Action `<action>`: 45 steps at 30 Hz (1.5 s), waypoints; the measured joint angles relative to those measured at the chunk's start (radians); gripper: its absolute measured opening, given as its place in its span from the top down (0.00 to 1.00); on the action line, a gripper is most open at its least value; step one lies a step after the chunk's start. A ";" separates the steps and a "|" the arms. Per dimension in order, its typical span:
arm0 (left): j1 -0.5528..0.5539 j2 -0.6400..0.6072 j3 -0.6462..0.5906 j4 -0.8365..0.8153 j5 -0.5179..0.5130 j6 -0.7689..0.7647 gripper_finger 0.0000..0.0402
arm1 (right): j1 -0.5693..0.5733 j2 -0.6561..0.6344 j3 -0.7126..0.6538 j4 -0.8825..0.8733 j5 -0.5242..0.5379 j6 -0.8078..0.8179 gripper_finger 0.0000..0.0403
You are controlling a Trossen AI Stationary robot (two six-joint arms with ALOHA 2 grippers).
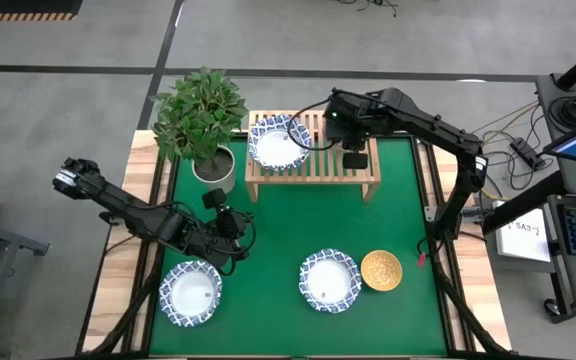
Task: Place and stack bowls onto a shelf
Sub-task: Stack the blue bowl on top of the orange bowl on the shelf, then stack the blue/white bowl on top of the blue/white bowl on the shelf
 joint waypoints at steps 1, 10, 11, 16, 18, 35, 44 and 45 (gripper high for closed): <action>0.000 0.000 0.000 0.001 0.000 0.000 0.96 | 0.000 0.000 0.012 -0.006 0.000 0.005 0.76; 0.000 0.000 0.000 0.004 0.000 -0.044 0.96 | 0.010 -0.006 0.147 -0.095 -0.029 0.198 0.67; 0.000 0.000 0.000 0.005 0.000 -0.057 0.96 | 0.014 -0.014 0.148 -0.094 -0.071 0.217 0.67; -0.001 0.000 0.000 0.005 0.003 -0.134 0.96 | 0.065 -0.085 0.090 -0.067 -0.341 0.228 0.67; -0.007 0.009 -0.001 0.006 0.003 -0.180 0.96 | 0.104 -0.119 0.047 -0.043 -0.370 0.237 0.67; -0.031 0.237 0.025 0.292 0.065 -0.067 0.93 | 0.510 -0.498 -0.641 0.569 -0.367 0.384 0.67; -0.004 0.345 0.088 0.390 0.155 -0.040 0.80 | 0.627 -0.607 -0.958 0.863 -0.256 0.457 0.67; 0.001 0.359 0.090 0.411 0.167 -0.040 0.78 | 0.636 -0.616 -0.986 0.894 -0.257 0.465 0.67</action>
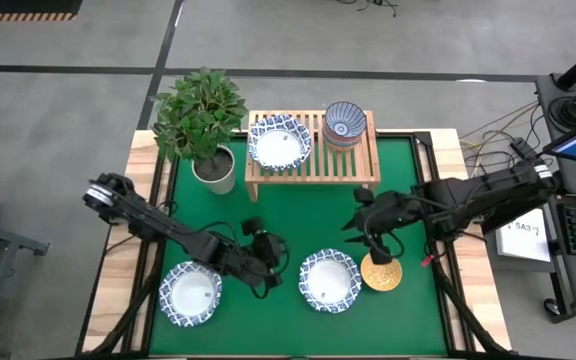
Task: Place and stack bowls onto a shelf
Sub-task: Stack the blue/white bowl on top of the blue/white bowl on the shelf
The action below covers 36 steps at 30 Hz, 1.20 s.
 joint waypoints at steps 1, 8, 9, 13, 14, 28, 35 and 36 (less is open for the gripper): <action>0.004 0.016 0.001 0.019 0.007 0.000 0.76 | 0.010 -0.008 -0.026 0.027 0.000 0.009 0.67; 0.056 0.140 0.004 0.229 0.068 0.000 0.66 | 0.074 -0.060 -0.142 0.152 0.004 0.064 0.67; 0.064 0.159 0.004 0.247 0.092 -0.001 0.65 | 0.083 -0.065 -0.151 0.162 0.013 0.067 0.67; 0.102 0.238 0.004 0.337 0.157 -0.007 0.66 | 0.114 -0.075 -0.179 0.197 0.031 0.074 0.67; 0.110 0.258 0.004 0.355 0.159 -0.013 0.66 | 0.120 -0.075 -0.180 0.204 0.042 0.074 0.67; 0.146 0.409 0.038 0.469 0.309 -0.054 0.72 | 0.132 -0.072 -0.180 0.206 0.073 0.065 0.67; 0.146 0.378 0.038 0.470 0.322 -0.051 0.73 | 0.132 -0.072 -0.180 0.204 0.097 0.065 0.67; 0.147 0.371 0.038 0.471 0.340 -0.042 0.72 | 0.132 -0.072 -0.180 0.204 0.098 0.065 0.67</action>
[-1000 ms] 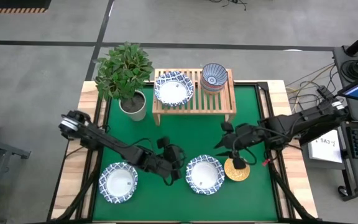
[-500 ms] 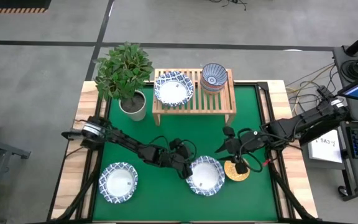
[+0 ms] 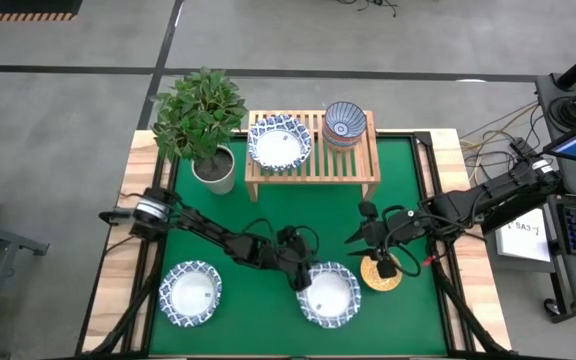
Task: Place and stack bowls onto a shelf
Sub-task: Stack the blue/white bowl on top of the blue/white bowl on the shelf
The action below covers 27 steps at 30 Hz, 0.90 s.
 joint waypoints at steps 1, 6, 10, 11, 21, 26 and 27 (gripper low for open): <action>0.001 -0.006 0.000 -0.003 0.019 0.008 0.72 | 0.000 0.000 0.000 0.000 0.000 0.000 0.67; 0.000 -0.010 0.000 0.009 0.107 0.012 0.65 | 0.000 0.000 0.000 0.000 0.000 0.000 0.67; 0.001 -0.006 0.000 0.008 0.108 -0.007 0.58 | 0.000 0.000 0.000 0.000 0.001 0.000 0.67; 0.001 -0.006 -0.001 0.008 0.108 -0.009 0.57 | 0.000 0.000 0.000 0.000 0.000 0.000 0.67; 0.001 0.032 -0.003 0.017 0.139 -0.052 0.61 | 0.000 0.001 -0.001 0.000 0.026 0.000 0.67; -0.008 0.087 0.012 0.035 0.176 -0.087 0.68 | 0.000 0.001 -0.001 -0.001 0.026 0.003 0.67; -0.010 0.088 0.018 0.041 0.187 -0.089 0.70 | 0.000 0.001 -0.001 0.000 0.026 0.004 0.67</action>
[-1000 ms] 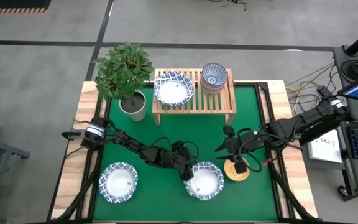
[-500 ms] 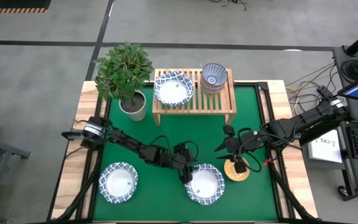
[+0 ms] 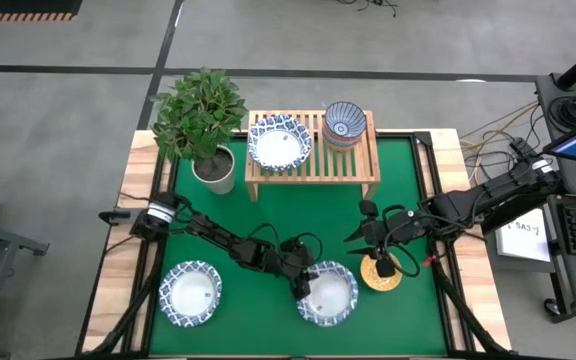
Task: Place and stack bowls onto a shelf
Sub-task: Stack the blue/white bowl on top of the blue/white bowl on the shelf
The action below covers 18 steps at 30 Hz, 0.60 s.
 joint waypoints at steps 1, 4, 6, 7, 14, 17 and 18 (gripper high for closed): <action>-0.001 0.000 0.003 0.003 0.000 -0.001 0.73 | 0.000 0.000 0.000 -0.001 0.000 0.000 0.67; -0.002 -0.001 0.009 0.003 0.002 0.014 0.83 | 0.000 0.000 0.000 -0.001 0.000 -0.001 0.67; 0.001 -0.005 0.014 0.005 0.001 0.026 0.93 | 0.000 0.000 0.000 0.000 0.000 -0.005 0.67; 0.003 -0.011 0.015 0.008 0.001 0.026 0.96 | 0.000 0.000 0.000 0.000 0.000 -0.006 0.67; 0.013 -0.100 0.013 -0.057 -0.073 0.034 0.99 | 0.000 0.000 -0.002 0.000 0.000 -0.011 0.67; 0.018 -0.175 0.012 -0.157 -0.135 0.037 1.00 | 0.000 0.000 -0.004 0.000 0.000 -0.012 0.67; 0.022 -0.208 0.012 -0.194 -0.152 0.044 1.00 | 0.000 0.000 -0.004 0.000 0.000 -0.013 0.67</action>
